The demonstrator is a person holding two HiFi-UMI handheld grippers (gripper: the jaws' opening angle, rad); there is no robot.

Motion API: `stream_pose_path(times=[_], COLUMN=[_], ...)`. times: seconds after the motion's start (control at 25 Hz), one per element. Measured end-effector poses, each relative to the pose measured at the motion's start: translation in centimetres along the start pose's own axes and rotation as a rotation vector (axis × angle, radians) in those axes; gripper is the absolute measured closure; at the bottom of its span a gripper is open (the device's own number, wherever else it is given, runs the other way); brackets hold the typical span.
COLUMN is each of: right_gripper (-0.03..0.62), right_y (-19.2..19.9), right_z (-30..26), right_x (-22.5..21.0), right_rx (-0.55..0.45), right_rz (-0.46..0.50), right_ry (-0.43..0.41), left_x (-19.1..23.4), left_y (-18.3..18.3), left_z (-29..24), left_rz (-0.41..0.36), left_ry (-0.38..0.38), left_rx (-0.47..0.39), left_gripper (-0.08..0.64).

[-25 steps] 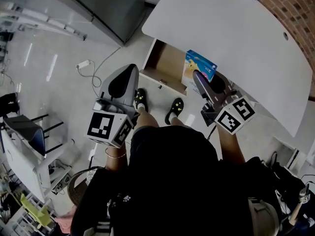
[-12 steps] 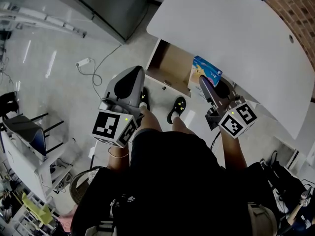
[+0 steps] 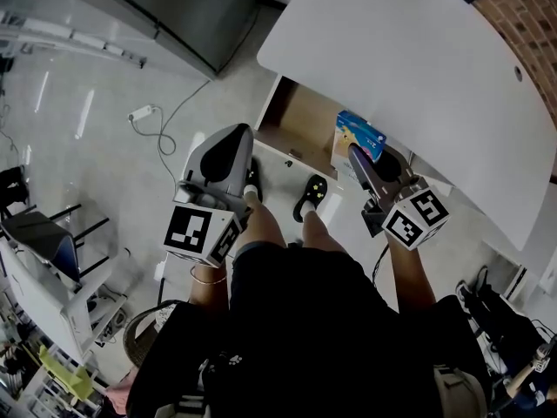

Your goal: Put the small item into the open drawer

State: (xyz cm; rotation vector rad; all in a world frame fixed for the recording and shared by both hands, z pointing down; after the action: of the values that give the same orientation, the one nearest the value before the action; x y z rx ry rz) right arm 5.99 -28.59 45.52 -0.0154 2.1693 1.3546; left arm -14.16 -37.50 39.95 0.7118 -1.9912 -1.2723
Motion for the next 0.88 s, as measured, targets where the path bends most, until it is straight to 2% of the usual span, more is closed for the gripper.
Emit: stream_pose_path(times=[0.4,0.6,0.88], right_gripper=[0.509,0.509,0.509], right_y=[1.8,3.8,5.1], right_z=[-1.4,-3.0,-3.2], right_x=[-0.7,-0.6,-1.2], right_rx=[0.063,0.085,0.112], right_rz=[0.009,0.002,0.012], right_ry=[-0.004,0.003,0.005], left_x=[1.5,3.0,3.1], left_y=[1.5,3.4,4.5], left_z=[-0.7,-0.5,-1.1], left_rz=[0.023,0.033,0.042], left_ry=[-0.025,-0.02,-0.023], left_rx=[0.006,0.035,0.048], left_gripper=[0.561,0.561,0.563])
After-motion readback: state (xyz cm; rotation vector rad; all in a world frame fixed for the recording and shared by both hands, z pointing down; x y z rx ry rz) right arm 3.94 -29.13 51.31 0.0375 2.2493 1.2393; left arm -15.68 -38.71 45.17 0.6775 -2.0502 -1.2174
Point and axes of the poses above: the fingertips, and each gripper's own axes: z backward along the fingers, x to its left, y out of its underside, the point moved 4 cm from there along z, backward along the fingers
